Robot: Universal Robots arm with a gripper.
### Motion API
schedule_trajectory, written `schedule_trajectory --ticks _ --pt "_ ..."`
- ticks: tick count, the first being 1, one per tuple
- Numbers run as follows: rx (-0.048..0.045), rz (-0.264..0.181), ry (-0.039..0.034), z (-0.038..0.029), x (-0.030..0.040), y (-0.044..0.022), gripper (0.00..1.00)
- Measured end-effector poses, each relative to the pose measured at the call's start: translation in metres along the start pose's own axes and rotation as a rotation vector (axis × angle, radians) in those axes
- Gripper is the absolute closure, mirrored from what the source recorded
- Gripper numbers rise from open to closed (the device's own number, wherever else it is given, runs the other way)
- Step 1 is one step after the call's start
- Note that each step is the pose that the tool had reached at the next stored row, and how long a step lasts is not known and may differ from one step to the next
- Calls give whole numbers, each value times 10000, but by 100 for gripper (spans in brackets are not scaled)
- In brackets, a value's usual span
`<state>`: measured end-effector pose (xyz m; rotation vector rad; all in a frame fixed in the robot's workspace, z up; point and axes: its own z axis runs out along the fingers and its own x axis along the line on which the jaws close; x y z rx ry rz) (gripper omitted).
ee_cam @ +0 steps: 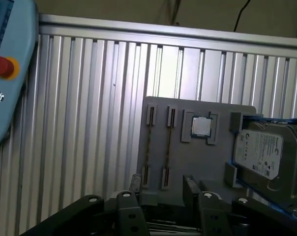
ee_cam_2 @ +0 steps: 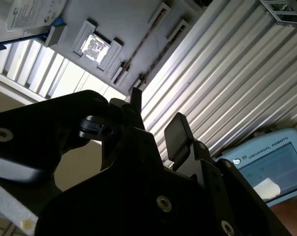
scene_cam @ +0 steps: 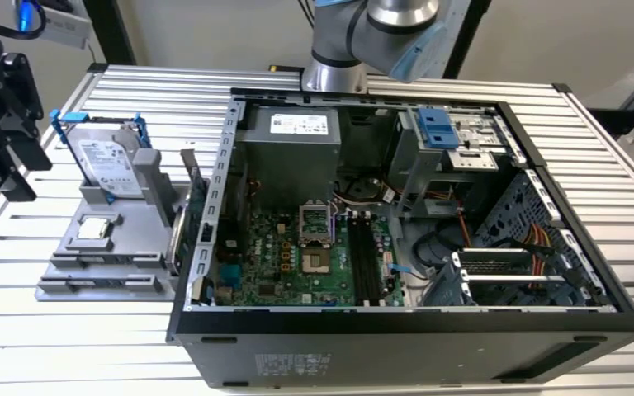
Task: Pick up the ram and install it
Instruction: 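Pick up the ram and move it above insertion slot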
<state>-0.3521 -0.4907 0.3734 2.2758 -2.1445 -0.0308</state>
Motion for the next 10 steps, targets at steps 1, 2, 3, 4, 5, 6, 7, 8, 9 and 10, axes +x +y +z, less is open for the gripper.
schedule_trajectory --ticks 1,2,3,4,5,6,7,8,9,10 --pt "1 118 -2 8 0 0 0" --pt "3 216 -5 16 0 0 0" --pt "4 285 -7 24 0 0 0" --pt "3 315 -8 30 0 -1 0" --pt "3 337 -8 37 -1 -1 0" --pt "3 350 -9 44 -1 -1 0" --pt "3 358 -7 51 -1 -1 0" --pt "3 363 -3 59 -2 -1 0" --pt "2 368 3 66 -2 -1 0" --pt "3 374 8 75 -3 -2 0"
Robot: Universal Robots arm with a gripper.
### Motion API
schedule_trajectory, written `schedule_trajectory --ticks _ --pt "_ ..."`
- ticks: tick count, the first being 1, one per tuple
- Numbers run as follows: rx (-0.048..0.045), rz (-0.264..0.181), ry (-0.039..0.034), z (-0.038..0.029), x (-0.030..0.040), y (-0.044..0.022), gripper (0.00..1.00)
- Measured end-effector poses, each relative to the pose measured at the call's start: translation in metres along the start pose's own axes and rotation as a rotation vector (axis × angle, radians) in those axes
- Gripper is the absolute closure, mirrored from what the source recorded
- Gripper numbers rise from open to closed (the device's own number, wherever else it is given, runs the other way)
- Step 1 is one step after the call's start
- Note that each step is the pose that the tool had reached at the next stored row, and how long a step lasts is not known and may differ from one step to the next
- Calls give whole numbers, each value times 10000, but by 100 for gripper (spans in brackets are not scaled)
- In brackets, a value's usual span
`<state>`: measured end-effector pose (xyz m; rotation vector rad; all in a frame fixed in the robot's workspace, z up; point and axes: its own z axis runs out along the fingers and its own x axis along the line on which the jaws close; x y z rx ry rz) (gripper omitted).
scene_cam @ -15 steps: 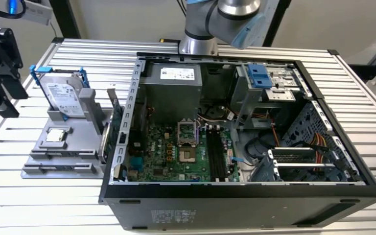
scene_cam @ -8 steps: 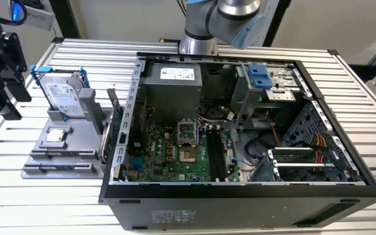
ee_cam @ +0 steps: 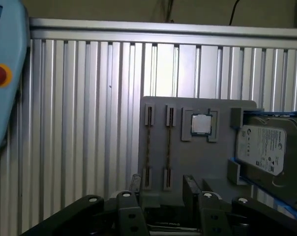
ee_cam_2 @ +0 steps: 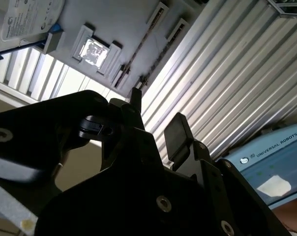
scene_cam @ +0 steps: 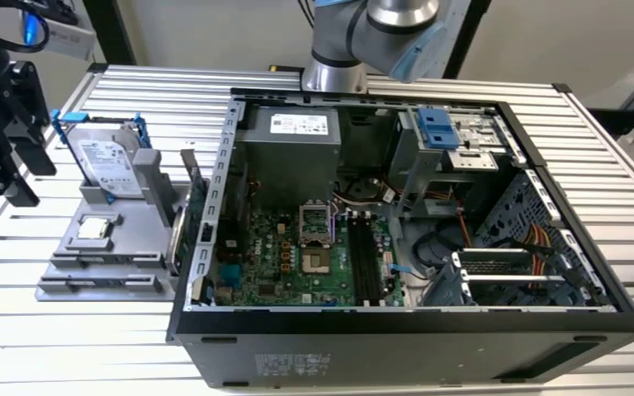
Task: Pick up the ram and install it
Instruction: 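Pick up the ram and move it above insertion slot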
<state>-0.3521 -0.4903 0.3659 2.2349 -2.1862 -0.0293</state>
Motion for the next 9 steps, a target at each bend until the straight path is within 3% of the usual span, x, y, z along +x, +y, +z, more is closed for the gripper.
schedule_trajectory --ticks 9 --pt "5 39 59 82 -18 -3 0"
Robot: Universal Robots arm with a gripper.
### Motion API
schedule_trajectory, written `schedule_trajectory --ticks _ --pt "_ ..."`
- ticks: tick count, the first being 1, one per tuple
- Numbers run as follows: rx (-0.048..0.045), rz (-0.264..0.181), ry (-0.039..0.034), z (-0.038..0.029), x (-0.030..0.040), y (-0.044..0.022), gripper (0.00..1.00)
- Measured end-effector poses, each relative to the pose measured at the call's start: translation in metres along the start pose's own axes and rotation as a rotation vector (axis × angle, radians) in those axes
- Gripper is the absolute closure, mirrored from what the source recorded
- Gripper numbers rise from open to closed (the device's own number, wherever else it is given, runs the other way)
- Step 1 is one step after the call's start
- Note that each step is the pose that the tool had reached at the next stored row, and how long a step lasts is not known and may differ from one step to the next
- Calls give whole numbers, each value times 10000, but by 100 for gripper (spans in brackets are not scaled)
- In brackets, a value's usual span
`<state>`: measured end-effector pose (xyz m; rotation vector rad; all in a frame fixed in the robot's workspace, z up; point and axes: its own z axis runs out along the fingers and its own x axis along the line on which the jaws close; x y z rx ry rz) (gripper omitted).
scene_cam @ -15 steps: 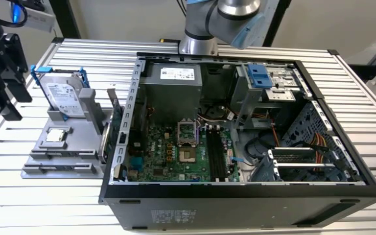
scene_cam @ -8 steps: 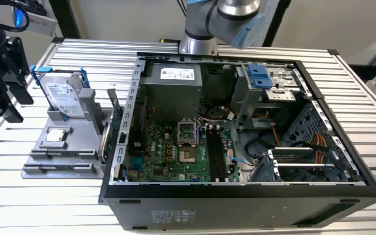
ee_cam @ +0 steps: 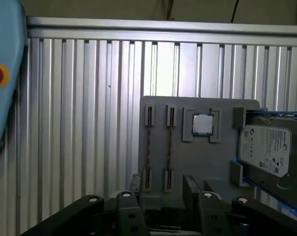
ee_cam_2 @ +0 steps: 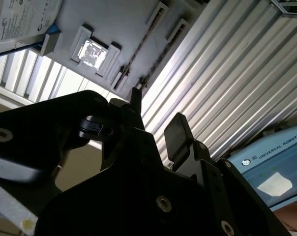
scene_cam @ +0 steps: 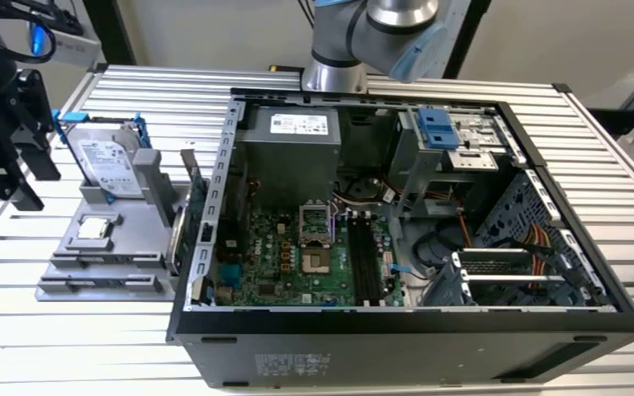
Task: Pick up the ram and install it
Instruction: 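Pick up the ram and move it above insertion slot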
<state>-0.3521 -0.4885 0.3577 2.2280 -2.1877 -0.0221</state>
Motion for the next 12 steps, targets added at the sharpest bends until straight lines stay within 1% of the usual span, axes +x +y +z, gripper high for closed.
schedule_trajectory --ticks 6,12 --pt "8 15 23 57 -8 -1 0" --pt "10 26 28 110 -10 -3 0"
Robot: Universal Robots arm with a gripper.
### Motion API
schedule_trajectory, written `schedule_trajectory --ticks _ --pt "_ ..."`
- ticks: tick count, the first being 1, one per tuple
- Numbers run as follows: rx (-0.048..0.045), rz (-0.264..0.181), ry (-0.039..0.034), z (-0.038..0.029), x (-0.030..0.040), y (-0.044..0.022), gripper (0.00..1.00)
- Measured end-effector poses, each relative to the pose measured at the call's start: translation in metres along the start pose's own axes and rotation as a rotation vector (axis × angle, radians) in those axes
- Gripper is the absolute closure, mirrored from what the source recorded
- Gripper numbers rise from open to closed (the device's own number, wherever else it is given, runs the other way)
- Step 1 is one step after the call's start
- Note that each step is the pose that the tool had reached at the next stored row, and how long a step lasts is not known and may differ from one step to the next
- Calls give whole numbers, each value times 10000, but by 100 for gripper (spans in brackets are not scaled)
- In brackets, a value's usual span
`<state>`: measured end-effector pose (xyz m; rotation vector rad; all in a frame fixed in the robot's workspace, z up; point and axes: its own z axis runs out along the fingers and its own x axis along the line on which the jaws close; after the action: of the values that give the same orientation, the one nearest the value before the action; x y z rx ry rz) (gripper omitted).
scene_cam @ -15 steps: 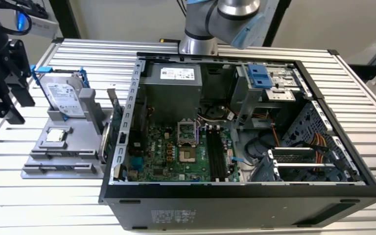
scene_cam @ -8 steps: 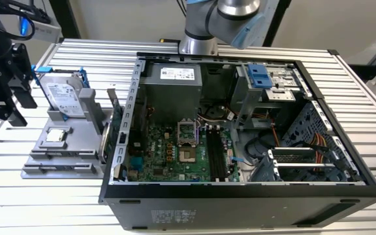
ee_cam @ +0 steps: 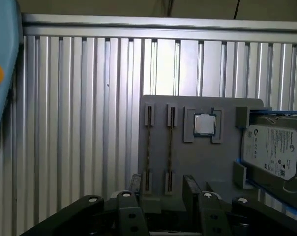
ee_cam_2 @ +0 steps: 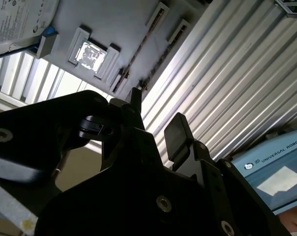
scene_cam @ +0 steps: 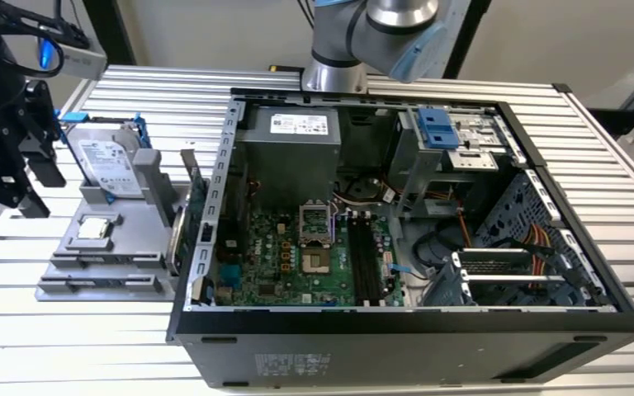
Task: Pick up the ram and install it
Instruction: 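Pick up the ram and move it above insertion slot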
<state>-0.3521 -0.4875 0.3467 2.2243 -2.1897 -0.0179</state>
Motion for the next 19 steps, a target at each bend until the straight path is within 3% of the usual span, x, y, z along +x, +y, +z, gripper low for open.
schedule_trajectory --ticks 8,19 --pt "1 4 4 24 -3 -1 0" --pt "2 5 35 115 -6 -3 0"
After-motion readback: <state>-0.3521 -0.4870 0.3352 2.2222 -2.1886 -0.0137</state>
